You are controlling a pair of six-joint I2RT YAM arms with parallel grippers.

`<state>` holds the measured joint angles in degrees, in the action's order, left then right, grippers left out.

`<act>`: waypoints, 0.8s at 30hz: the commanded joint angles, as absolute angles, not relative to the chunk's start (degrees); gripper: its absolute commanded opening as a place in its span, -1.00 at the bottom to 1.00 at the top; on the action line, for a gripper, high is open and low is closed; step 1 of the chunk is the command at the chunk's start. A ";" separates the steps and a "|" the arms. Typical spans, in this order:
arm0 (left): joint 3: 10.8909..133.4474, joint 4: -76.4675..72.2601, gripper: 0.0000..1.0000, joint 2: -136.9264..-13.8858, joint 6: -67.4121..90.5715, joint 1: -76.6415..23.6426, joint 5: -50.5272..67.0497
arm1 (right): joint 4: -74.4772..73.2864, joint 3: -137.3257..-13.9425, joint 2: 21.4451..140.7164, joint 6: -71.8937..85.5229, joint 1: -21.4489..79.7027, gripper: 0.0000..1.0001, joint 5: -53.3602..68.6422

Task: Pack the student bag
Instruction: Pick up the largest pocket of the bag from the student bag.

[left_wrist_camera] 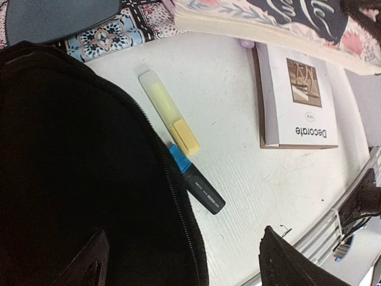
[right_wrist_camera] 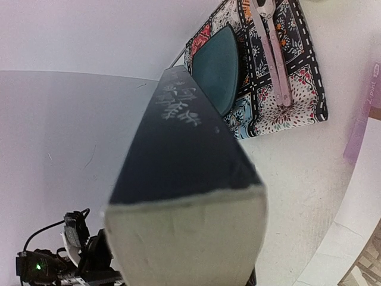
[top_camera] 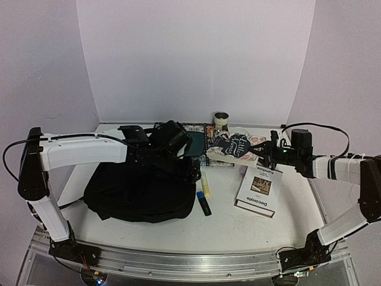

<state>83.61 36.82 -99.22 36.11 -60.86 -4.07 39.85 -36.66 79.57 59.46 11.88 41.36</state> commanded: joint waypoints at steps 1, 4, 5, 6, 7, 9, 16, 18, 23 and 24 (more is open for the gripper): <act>91.41 44.49 0.82 -104.52 34.05 -64.15 -11.48 | 44.55 -37.45 75.49 59.04 11.69 -1.00 42.66; 95.56 49.26 0.83 -108.88 33.51 -66.31 -15.06 | 44.27 -37.28 75.18 58.89 11.62 -1.00 42.67; 97.00 50.47 0.83 -110.04 33.56 -66.83 -16.23 | 44.14 -37.24 75.13 58.87 11.64 -1.00 42.64; 98.01 51.49 0.81 -110.83 33.64 -67.23 -17.03 | 44.05 -37.14 75.06 58.81 11.61 -1.00 42.63; 98.62 52.13 0.79 -111.78 33.69 -67.53 -17.83 | 44.04 -37.05 75.00 58.85 11.59 -1.00 42.68; 100.02 53.89 0.72 -113.46 34.07 -67.84 -19.04 | 43.95 -36.78 74.89 58.88 11.58 -1.00 42.70; 101.51 57.74 0.33 -115.09 34.63 -68.19 -22.67 | 43.95 -36.13 74.35 58.97 11.60 -1.00 43.08; 101.50 58.28 0.16 -114.94 34.46 -68.19 -23.05 | 43.95 -36.17 74.27 59.03 11.58 -1.00 43.27; 102.15 59.59 -0.37 -113.80 34.17 -68.16 -23.98 | 43.68 -36.78 73.69 59.24 11.58 -1.00 44.36; 102.37 59.79 -0.52 -113.54 33.95 -68.13 -24.01 | 43.38 -36.92 73.48 59.24 11.62 -1.00 44.55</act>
<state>99.38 57.43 -115.39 34.45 -68.16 -21.24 38.16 -35.16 77.24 59.46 11.86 41.17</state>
